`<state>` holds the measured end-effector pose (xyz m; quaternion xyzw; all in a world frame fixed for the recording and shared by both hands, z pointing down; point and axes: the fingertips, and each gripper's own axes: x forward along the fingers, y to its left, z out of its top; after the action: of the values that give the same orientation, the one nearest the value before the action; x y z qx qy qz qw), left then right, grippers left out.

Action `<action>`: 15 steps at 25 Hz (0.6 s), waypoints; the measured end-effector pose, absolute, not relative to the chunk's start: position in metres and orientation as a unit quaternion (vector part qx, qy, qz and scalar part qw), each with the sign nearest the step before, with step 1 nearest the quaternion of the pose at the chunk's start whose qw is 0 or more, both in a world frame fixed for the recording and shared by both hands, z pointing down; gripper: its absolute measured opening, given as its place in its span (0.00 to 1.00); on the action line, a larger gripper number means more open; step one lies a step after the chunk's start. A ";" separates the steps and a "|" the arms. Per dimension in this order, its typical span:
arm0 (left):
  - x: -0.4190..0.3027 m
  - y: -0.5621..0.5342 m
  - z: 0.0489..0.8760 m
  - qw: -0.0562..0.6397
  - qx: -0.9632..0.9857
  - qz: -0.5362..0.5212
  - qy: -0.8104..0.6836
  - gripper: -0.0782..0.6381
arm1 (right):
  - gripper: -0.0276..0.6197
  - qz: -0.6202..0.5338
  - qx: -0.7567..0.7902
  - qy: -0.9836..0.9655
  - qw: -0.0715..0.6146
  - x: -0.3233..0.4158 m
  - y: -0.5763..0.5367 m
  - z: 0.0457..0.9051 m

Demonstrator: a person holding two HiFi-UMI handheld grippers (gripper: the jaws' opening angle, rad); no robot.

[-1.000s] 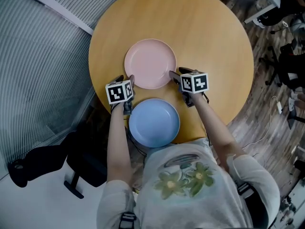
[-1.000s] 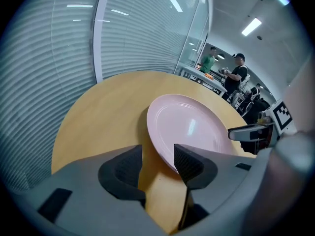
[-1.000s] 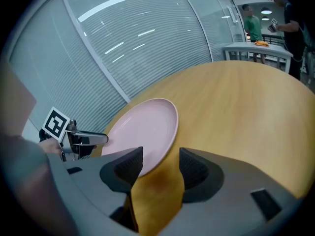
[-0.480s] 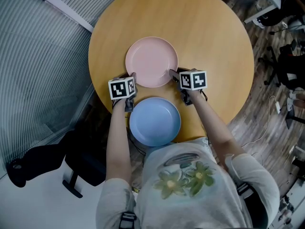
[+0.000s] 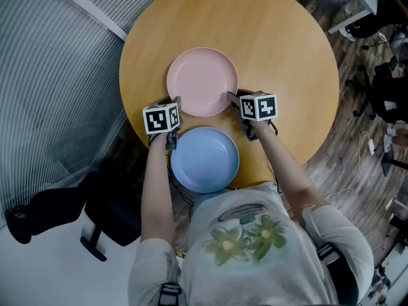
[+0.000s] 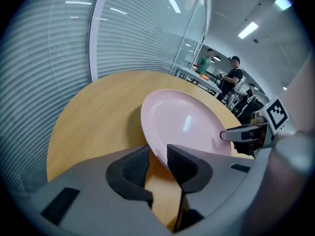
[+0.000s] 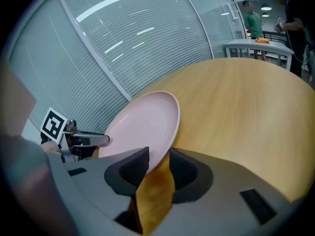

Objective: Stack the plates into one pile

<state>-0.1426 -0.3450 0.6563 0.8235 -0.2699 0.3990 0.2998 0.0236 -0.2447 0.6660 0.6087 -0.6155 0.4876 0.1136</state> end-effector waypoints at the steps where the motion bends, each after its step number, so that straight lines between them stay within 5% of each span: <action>1: -0.144 -0.343 0.653 0.298 0.824 0.398 -0.272 0.29 | 0.27 0.485 0.608 -0.618 0.113 0.023 -0.244 0.662; 15: -0.165 -0.307 0.594 0.274 0.828 0.378 -0.312 0.29 | 0.27 0.452 0.588 -0.662 0.112 0.010 -0.220 0.604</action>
<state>-0.1654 -0.3072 0.5943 0.8276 -0.3118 0.3777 0.2742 0.0097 -0.2202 0.6044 0.5878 -0.6615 0.4521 0.1116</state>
